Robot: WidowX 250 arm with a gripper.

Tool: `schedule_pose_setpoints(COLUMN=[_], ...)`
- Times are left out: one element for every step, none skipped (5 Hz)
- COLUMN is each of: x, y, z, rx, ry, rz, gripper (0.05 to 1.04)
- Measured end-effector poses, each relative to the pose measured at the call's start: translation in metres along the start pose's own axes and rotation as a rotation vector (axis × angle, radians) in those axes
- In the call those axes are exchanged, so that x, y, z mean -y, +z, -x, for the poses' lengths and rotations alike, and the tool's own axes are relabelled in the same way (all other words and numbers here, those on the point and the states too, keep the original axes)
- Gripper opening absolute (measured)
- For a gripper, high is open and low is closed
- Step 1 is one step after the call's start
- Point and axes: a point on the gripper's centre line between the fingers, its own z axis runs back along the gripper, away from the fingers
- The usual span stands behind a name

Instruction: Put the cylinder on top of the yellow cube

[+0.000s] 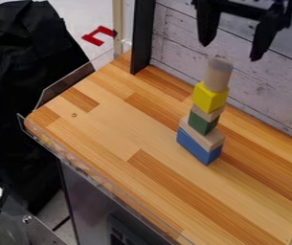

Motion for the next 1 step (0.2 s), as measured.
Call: schedule_pose_setpoints(x=[0.0166], y=[0.0054], z=[0.0141], rx=[-0.012], ry=[-0.048], rz=[-0.018], gripper=[1.001])
